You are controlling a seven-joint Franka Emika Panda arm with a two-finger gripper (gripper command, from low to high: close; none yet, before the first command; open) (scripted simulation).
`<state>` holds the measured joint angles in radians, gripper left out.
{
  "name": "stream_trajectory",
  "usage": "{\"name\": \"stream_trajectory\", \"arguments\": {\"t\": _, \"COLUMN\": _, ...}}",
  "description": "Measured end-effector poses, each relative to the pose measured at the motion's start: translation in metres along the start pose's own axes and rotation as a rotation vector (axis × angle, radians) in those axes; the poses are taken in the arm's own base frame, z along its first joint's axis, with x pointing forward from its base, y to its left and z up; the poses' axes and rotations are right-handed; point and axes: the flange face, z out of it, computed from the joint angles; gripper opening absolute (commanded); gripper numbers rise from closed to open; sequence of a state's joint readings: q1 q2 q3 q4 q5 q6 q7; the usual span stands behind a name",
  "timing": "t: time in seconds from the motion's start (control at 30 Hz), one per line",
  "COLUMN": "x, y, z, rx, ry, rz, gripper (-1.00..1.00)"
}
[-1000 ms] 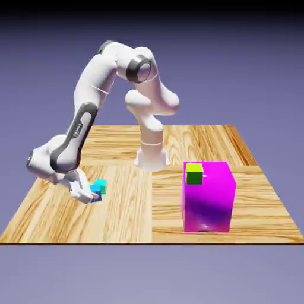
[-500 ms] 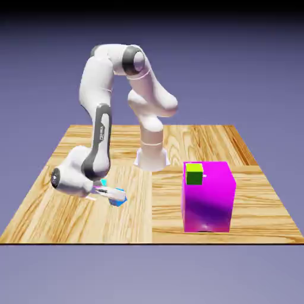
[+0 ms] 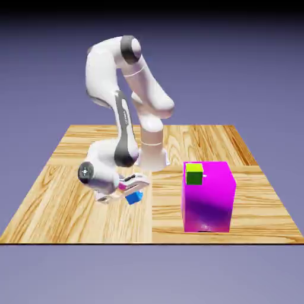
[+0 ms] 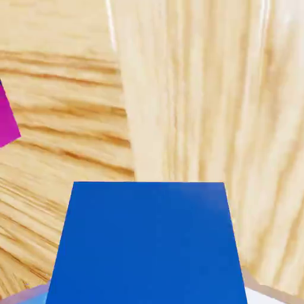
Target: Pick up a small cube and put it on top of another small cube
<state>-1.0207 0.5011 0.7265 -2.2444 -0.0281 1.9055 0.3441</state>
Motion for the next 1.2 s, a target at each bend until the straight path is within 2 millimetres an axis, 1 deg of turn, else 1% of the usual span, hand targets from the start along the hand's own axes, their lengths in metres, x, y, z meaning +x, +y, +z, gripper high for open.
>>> {"name": "stream_trajectory", "arguments": {"t": 0.37, "x": -0.048, "y": -0.06, "z": -0.03, "rx": -0.167, "ry": 0.185, "rz": -0.419, "gripper": -1.0}}
{"name": "stream_trajectory", "arguments": {"t": 0.77, "x": -0.114, "y": -0.117, "z": -0.062, "rx": -0.429, "ry": 0.404, "rz": -0.84, "gripper": -1.0}}
{"name": "stream_trajectory", "arguments": {"t": 1.0, "x": -0.157, "y": -0.146, "z": -0.073, "rx": -0.628, "ry": 0.521, "rz": -1.064, "gripper": -1.0}}
{"name": "stream_trajectory", "arguments": {"t": 1.2, "x": -0.194, "y": -0.17, "z": -0.077, "rx": -0.828, "ry": 0.604, "rz": -1.241, "gripper": -1.0}}
